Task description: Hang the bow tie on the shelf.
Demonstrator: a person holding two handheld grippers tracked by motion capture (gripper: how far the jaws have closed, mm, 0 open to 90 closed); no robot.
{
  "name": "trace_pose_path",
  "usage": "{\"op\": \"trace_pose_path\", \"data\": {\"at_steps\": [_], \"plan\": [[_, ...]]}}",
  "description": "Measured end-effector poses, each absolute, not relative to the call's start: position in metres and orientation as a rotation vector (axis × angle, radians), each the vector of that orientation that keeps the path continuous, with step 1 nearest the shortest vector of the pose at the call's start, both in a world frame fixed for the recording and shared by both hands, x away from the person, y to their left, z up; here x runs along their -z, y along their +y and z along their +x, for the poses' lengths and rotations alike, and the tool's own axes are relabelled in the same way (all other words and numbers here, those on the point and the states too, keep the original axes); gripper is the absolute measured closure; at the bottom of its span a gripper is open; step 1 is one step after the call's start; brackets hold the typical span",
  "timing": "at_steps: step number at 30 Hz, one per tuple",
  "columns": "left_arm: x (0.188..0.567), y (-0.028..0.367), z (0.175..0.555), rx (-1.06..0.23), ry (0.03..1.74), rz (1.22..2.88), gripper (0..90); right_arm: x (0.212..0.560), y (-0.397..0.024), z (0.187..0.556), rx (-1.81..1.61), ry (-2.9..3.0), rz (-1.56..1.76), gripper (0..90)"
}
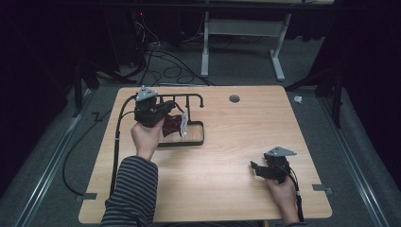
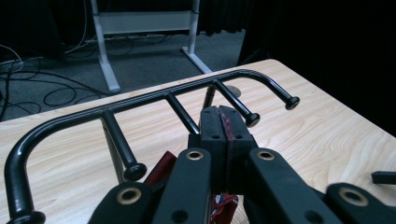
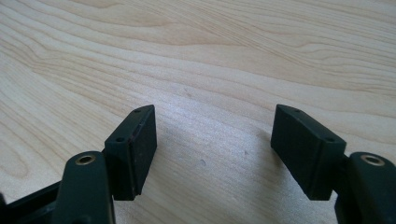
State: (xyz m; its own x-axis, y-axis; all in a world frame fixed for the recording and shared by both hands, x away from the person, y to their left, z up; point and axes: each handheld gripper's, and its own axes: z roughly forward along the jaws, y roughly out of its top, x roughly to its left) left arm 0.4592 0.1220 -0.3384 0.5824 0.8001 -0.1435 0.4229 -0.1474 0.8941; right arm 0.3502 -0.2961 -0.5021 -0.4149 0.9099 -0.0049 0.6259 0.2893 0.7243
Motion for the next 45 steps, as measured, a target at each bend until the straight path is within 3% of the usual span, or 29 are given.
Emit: {"op": "trace_pose_path", "data": {"at_steps": [20,45], "plan": [[0.345,0.118,0.474,-0.519,1.056,1.768,89.0,0.502,-0.296,0.350,-0.916,2.145,1.376,32.7],[0.340,0.121,0.460,-0.522,1.031,1.813,77.5,0.502,-0.296,0.350,-0.914,2.146,1.374,32.6]]}}
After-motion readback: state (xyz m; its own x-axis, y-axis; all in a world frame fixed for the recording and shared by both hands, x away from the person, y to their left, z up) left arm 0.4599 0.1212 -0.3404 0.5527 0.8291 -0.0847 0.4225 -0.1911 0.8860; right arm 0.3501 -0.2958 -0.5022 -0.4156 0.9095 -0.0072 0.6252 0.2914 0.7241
